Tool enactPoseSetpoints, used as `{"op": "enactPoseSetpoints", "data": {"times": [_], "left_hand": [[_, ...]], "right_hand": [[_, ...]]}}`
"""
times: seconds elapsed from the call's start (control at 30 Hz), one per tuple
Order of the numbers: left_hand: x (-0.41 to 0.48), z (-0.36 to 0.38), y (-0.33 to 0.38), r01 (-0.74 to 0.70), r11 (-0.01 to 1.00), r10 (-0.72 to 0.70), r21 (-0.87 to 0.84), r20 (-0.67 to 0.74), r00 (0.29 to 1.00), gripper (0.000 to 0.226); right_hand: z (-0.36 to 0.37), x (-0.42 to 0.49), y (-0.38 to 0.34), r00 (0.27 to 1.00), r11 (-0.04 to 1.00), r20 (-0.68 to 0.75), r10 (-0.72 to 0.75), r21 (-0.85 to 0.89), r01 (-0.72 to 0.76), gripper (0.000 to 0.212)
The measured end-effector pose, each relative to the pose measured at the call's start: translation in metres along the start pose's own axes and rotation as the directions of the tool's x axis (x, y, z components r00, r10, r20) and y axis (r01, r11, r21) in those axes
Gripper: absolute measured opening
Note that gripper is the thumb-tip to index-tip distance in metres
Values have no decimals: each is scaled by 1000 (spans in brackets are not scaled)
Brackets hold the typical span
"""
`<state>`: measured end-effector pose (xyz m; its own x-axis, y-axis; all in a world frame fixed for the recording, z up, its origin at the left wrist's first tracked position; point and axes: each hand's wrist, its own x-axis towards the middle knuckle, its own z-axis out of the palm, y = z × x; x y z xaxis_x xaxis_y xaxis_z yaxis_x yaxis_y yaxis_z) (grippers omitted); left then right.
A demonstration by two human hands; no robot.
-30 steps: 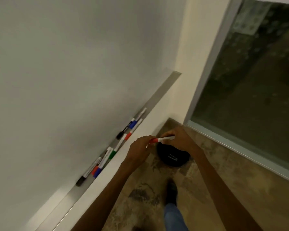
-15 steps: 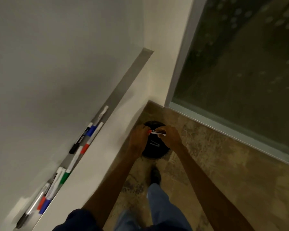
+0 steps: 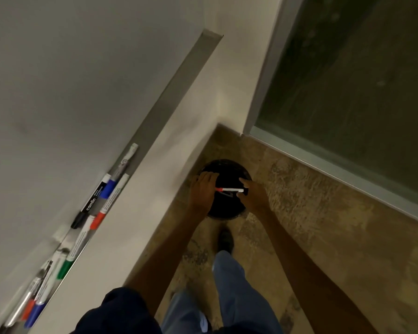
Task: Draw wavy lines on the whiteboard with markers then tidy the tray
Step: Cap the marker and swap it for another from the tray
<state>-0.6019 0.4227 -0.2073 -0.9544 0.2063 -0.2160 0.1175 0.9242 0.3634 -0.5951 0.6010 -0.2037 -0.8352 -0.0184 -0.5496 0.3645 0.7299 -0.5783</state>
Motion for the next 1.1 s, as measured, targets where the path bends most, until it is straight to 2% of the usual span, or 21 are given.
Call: {"op": "enactPoseSetpoints", "data": {"times": [0.1,0.27,0.4,0.47,0.6,0.73,0.83,0.93,1.1], "left_hand": [[-1,-15,8,26,999,-27,-26,-34,999,40],[-11,-49,17,98,987,-118,-129,-157,981,26],[-37,-85,12,86,981,-130,-173,-265,955,16],[-54,-108,6,81,968,-165,-236,-362,917,14],[-91,-148,-25,164,922,-331,-352,-489,807,15],[-137,-180,-65,201,933,-345,-298,-582,736,16],[-173,-200,-84,273,914,-403,-299,-606,685,17],[-212,-209,-101,310,868,-494,-389,-603,627,16],[-278,-213,-123,328,859,-511,-393,-622,594,20]], "right_hand": [[-7,-4,-12,1000,999,-18,7,47,-6,43],[-11,-10,-56,995,992,-69,-75,93,82,26],[-7,-30,-121,955,957,-170,-243,118,265,20],[2,-43,-154,937,933,-180,-301,148,328,17],[31,-62,-212,888,865,-146,-436,205,458,17],[57,-95,-266,804,795,-121,-583,119,595,21],[82,-118,-290,765,762,-48,-642,69,643,22],[108,-141,-307,731,731,21,-682,17,682,21],[151,-183,-325,656,661,95,-749,29,750,20]]}}
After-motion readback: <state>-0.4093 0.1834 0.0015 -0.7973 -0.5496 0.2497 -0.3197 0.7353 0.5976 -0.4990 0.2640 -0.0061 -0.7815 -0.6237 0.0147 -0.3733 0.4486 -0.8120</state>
